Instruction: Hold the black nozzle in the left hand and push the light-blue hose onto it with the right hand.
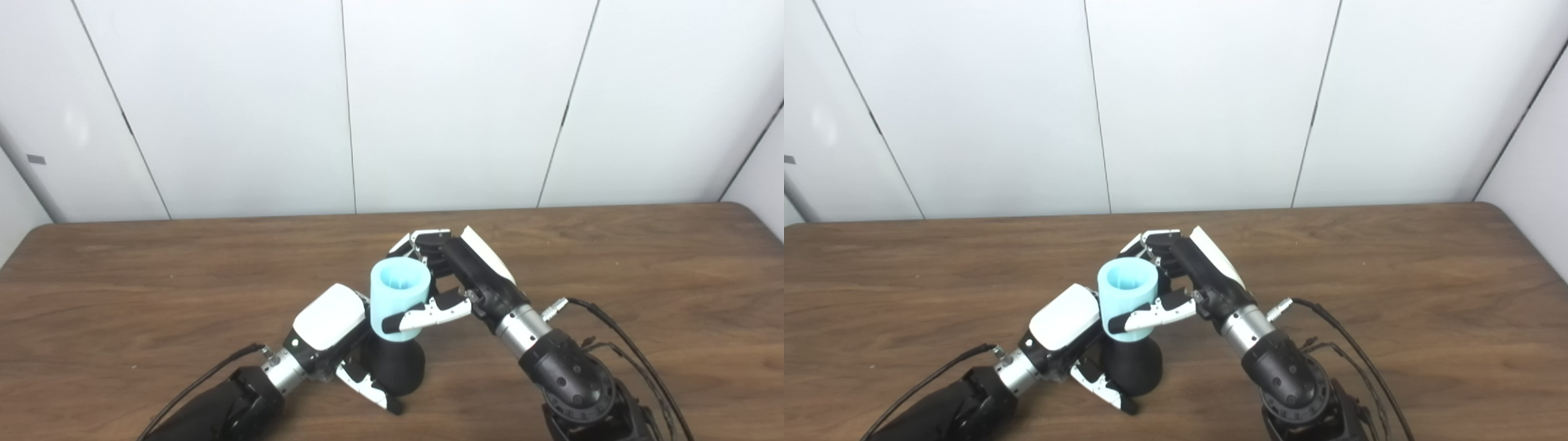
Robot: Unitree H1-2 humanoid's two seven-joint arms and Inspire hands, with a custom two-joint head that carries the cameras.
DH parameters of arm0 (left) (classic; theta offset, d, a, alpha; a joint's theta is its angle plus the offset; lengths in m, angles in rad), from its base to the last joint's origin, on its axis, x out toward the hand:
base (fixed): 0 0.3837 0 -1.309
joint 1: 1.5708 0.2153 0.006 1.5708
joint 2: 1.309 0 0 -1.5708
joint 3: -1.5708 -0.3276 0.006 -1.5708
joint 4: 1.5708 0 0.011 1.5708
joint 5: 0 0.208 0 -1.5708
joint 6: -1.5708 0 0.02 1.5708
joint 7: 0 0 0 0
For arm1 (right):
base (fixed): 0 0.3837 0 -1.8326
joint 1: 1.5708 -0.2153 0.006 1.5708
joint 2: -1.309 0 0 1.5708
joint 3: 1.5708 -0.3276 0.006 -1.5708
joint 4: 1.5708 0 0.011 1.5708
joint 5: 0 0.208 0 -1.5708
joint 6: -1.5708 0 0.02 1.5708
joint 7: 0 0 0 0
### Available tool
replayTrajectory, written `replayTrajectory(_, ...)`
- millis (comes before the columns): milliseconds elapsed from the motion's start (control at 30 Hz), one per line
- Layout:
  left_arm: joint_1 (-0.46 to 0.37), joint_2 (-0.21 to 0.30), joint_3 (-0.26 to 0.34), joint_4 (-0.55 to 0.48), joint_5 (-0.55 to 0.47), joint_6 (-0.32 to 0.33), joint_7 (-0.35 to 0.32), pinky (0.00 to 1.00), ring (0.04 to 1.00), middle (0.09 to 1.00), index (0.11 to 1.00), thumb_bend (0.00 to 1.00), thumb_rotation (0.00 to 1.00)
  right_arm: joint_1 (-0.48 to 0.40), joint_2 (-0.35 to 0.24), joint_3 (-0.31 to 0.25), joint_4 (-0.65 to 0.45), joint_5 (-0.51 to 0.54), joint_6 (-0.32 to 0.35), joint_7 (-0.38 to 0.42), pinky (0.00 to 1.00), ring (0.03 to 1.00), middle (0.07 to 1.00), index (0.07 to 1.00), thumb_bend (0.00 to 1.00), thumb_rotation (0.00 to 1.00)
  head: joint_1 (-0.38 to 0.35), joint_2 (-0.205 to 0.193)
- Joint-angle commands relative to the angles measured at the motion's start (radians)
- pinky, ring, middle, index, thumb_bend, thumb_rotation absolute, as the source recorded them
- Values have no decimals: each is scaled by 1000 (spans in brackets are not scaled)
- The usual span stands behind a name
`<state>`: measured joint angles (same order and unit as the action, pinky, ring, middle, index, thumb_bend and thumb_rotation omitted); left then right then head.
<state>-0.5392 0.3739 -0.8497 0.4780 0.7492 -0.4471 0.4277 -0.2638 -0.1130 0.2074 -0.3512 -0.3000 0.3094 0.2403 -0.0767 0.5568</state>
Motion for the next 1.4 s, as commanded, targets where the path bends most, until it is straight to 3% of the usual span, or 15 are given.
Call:
replayTrajectory(0, 227, -116, -128, 132, -29, -23, -4, 177, 237, 473, 484, 523, 0, -21, -14, -5, -33, -11, -37, -14, 74, 136, 247, 489, 503, 130, -1, 0)
replayTrajectory(400, 224, -121, -131, 147, -32, -23, 7, 155, 208, 472, 484, 523, 0, -13, -39, 14, -13, -57, -141, -38, 66, 127, 272, 490, 503, 130, 3, -1)
replayTrajectory(467, 223, -121, -131, 150, -28, -23, 10, 151, 206, 472, 483, 523, 0, -13, -41, 15, -6, -65, -157, -42, 91, 186, 358, 490, 502, 131, 3, -2)
replayTrajectory(567, 223, -121, -130, 151, -28, -23, 10, 153, 207, 472, 484, 523, 0, -12, -46, 18, 1, -88, -186, -50, 107, 206, 411, 491, 502, 132, 2, -3)
replayTrajectory(767, 225, -118, -126, 142, -29, -23, -3, 164, 222, 472, 484, 523, 0, -10, -45, 18, 0, -112, -200, -54, 97, 173, 360, 491, 503, 130, 3, -3)
replayTrajectory(1033, 225, -117, -130, 142, -36, -23, 1, 173, 228, 472, 484, 523, 0, -6, -39, 14, 7, -121, -220, -60, 120, 210, 392, 491, 502, 130, 3, -3)
replayTrajectory(1200, 224, -116, -132, 143, -34, -23, -1, 179, 233, 472, 484, 523, 0, -5, -36, 13, 14, -123, -225, -67, 90, 155, 313, 491, 503, 128, 3, -3)
replayTrajectory(1367, 224, -115, -138, 143, -37, -23, 7, 168, 218, 472, 484, 523, 0, -5, -35, 14, 15, -125, -214, -69, 89, 155, 312, 491, 503, 130, 3, -1)
